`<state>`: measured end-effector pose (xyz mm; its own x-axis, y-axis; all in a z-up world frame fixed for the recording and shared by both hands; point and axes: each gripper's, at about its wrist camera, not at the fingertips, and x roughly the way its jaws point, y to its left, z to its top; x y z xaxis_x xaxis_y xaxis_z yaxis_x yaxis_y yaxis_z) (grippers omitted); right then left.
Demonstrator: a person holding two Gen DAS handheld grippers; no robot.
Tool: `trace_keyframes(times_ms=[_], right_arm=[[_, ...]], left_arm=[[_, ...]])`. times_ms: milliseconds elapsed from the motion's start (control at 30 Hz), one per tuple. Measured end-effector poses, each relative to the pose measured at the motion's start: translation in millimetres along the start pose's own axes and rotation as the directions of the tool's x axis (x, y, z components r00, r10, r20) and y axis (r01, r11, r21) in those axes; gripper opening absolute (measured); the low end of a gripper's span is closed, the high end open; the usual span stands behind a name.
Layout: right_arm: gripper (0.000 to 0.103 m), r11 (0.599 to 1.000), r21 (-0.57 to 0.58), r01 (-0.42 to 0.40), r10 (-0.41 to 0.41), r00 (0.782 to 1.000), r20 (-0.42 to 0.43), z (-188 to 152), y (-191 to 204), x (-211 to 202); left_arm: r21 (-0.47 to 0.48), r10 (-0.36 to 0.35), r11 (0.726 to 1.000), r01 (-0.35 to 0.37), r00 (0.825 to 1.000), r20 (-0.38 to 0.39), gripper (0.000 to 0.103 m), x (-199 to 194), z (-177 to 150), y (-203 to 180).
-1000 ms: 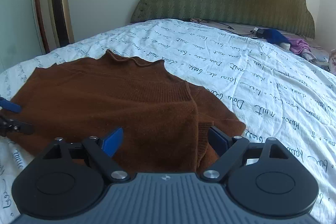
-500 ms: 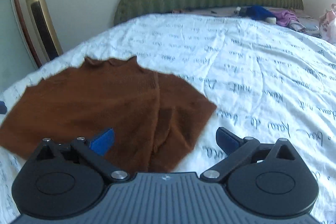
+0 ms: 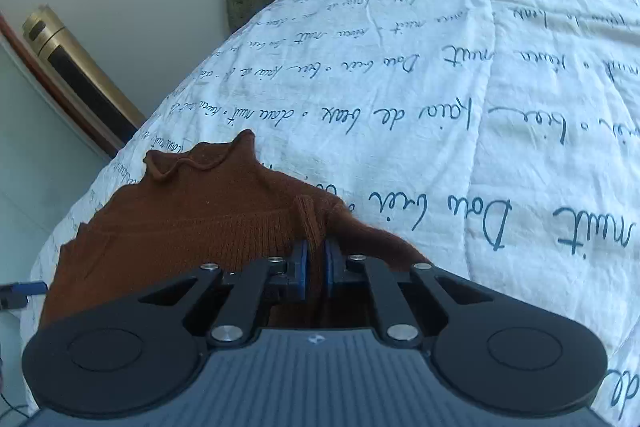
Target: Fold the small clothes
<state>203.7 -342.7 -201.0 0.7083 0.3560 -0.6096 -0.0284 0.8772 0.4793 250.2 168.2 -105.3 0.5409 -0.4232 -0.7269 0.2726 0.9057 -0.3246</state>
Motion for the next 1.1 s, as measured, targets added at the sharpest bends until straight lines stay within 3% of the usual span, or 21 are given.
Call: trace_keyframes(times_ms=[67,133,167,233,267,300,367,433,567,667,733,867,1000,1067,1100], right_arm=[[0.008,1.0,-0.019,0.006,-0.007,1.0,-0.007,0,-2,-3],[0.012,0.998,-0.061,0.023,-0.023,1.0,-0.003,-1,8,-4],[0.024,0.997,-0.067,0.04,-0.04,0.999,-0.004,-1,12,-7],[0.065,0.996,-0.07,0.05,-0.05,0.999,0.009,-5,22,-19],[0.096,0.996,-0.074,0.046,-0.044,0.998,0.033,-8,29,-28],[0.103,0.995,-0.09,0.041,-0.035,0.998,0.059,-14,37,-39],[0.102,0.99,-0.137,0.037,-0.026,0.996,0.085,-25,54,-55],[0.102,0.984,-0.166,0.067,-0.047,0.991,0.122,-38,70,-71],[0.102,0.982,-0.174,0.071,-0.045,0.988,0.151,-66,93,-91],[0.102,0.977,-0.197,0.083,-0.053,0.987,0.153,-86,118,-95],[0.102,0.972,-0.233,0.037,-0.005,0.99,0.139,-99,141,-92],[0.102,0.951,-0.309,-0.012,0.037,0.997,0.073,-123,201,-66],[0.102,0.898,-0.44,0.014,0.009,0.999,0.052,-156,265,-33],[0.102,0.846,-0.532,0.049,-0.02,0.998,0.06,-177,296,-20],[0.102,0.817,-0.573,0.056,-0.022,0.998,0.066,-186,309,-16]], left_arm=[[-0.048,0.021,0.999,-0.021,1.0,-0.012,0.103,-1,15,22],[-0.074,-0.023,0.997,0.019,0.999,-0.044,0.103,5,26,36],[-0.09,-0.044,0.995,0.038,0.997,-0.069,0.103,11,32,43],[-0.125,-0.06,0.991,0.047,0.993,-0.1,0.103,24,40,52],[-0.135,-0.088,0.988,0.074,0.99,-0.107,0.103,30,43,55],[-0.149,-0.11,0.984,0.092,0.987,-0.117,0.103,38,45,59],[-0.195,-0.134,0.975,0.107,0.983,-0.129,0.103,50,48,69],[-0.236,-0.215,0.954,0.182,0.969,-0.124,0.103,61,50,79],[-0.209,-0.282,0.945,0.251,0.95,-0.136,0.103,72,63,76],[-0.225,-0.395,0.909,0.351,0.897,-0.198,0.103,91,74,68],[-0.2,-0.347,0.932,0.304,0.906,-0.241,0.103,102,77,61],[-0.091,-0.302,0.953,0.288,0.913,-0.275,0.1,108,79,45],[-0.051,-0.26,0.965,0.256,0.929,-0.265,0.072,104,78,51],[-0.065,-0.283,0.959,0.275,0.92,-0.271,0.074,102,77,56],[-0.082,-0.302,0.953,0.291,0.913,-0.273,0.081,102,77,59]])
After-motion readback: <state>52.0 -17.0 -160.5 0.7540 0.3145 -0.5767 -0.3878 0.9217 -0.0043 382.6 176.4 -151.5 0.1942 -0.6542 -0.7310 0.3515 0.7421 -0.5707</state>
